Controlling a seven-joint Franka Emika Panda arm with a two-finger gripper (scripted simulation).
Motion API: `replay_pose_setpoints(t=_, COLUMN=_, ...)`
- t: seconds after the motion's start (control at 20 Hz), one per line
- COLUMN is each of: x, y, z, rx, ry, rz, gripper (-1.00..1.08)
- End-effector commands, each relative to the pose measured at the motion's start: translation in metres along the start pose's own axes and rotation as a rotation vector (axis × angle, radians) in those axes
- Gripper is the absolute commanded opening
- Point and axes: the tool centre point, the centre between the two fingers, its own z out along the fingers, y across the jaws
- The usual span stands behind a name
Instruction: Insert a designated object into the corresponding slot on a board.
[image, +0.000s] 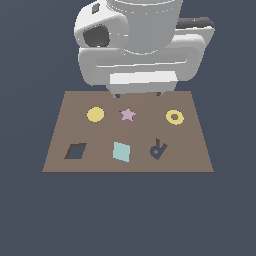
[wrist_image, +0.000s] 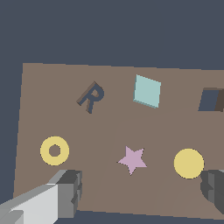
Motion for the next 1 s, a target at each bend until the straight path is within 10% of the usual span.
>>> replay_pose_setpoints(t=0.0, x=0.000, y=0.000, z=0.000, rx=0.000, ry=0.000, rz=0.000, gripper=1.00)
replay_pose_setpoints(t=0.95, x=0.042, y=0.022, z=0.068, rx=-0.011, ry=-0.015, rz=0.053, gripper=1.00)
